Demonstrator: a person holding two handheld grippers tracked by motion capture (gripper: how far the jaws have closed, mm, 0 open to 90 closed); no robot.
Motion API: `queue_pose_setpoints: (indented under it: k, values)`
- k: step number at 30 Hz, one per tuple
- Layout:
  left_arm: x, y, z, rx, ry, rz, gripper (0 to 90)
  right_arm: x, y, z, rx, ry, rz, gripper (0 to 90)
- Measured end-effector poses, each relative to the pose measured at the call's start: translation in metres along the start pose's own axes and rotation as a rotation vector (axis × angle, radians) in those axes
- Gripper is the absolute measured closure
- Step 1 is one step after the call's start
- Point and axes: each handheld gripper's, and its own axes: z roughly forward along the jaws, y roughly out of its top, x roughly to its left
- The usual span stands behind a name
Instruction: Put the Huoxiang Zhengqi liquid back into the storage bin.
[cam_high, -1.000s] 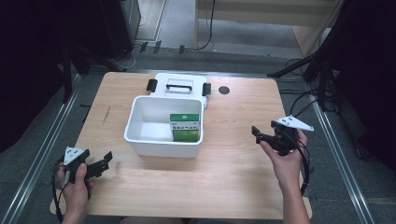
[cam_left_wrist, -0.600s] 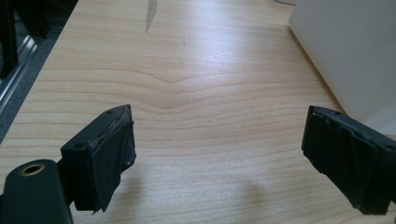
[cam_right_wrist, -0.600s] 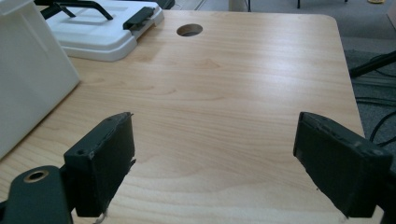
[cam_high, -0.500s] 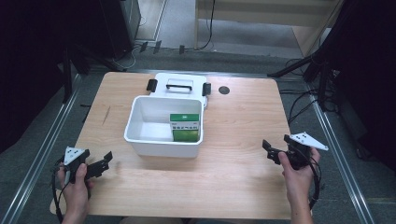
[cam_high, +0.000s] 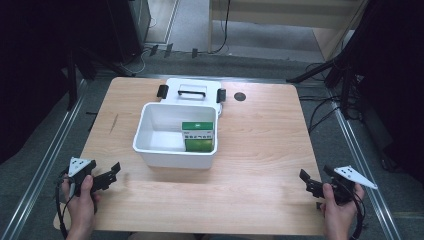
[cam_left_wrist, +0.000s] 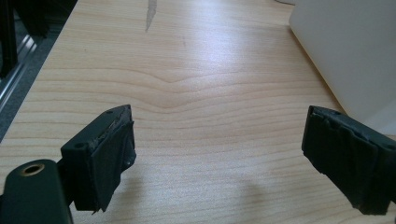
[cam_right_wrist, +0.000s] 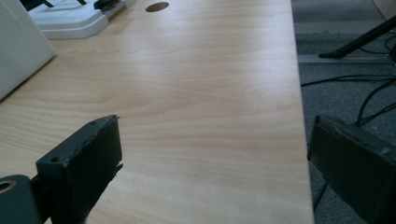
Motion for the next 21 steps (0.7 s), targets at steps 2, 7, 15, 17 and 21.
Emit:
queue_pose_setpoints:
  k: [2, 7, 15, 17, 21]
  values:
    - [0.000, 0.000, 0.000, 0.001, -0.001, -0.001, 10.4, -0.004, -0.007, -0.006, -0.011, -0.004, 0.019, 3.5]
    - [0.001, 0.000, 0.000, 0.005, 0.000, -0.006, 10.3, -0.011, -0.023, -0.016, -0.060, 0.040, 0.108, 4.0]
    - [0.001, 0.000, 0.001, 0.005, 0.000, -0.007, 10.4, -0.007, -0.030, -0.007, -0.083, -0.008, 0.065, 6.7]
    - [0.001, 0.000, 0.001, 0.004, 0.001, -0.008, 10.4, -0.007, -0.029, -0.007, -0.086, -0.030, 0.071, 7.4]
    - [0.000, 0.000, 0.001, 0.004, 0.001, -0.006, 10.4, -0.006, -0.029, -0.005, -0.063, -0.032, 0.053, 7.6]
